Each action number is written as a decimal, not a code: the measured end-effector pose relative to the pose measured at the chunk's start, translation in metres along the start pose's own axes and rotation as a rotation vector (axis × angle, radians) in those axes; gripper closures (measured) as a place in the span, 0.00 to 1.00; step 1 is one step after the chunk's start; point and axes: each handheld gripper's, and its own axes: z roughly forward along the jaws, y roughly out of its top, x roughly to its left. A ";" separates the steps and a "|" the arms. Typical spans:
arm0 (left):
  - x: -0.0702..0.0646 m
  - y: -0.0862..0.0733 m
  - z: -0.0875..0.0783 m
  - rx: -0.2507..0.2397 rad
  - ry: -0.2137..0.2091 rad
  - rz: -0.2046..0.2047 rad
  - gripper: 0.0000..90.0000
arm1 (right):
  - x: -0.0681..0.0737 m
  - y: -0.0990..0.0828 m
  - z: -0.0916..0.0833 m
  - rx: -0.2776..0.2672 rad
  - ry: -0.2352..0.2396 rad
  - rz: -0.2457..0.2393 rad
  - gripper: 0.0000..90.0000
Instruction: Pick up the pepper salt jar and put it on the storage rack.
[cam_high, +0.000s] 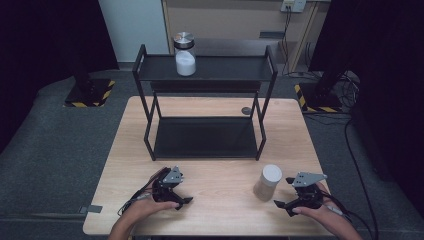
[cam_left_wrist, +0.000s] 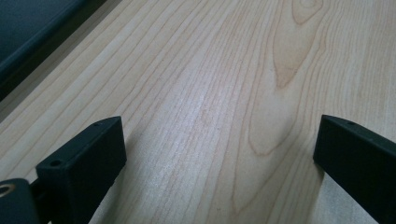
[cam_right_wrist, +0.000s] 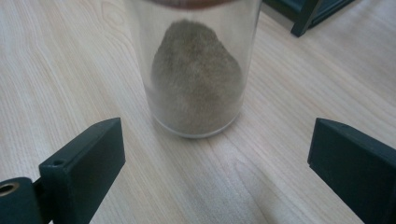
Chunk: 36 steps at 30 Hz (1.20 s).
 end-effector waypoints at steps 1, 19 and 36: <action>0.000 0.000 0.000 0.000 0.000 0.000 0.01 | 0.000 0.000 -0.001 -0.005 -0.002 0.000 0.05; -0.001 -0.001 -0.001 0.000 0.001 0.000 0.01 | 0.002 0.001 -0.006 -0.123 0.014 0.036 0.10; -0.001 -0.001 -0.001 0.001 0.001 0.000 0.01 | 0.005 0.011 0.009 -0.197 0.032 0.061 0.18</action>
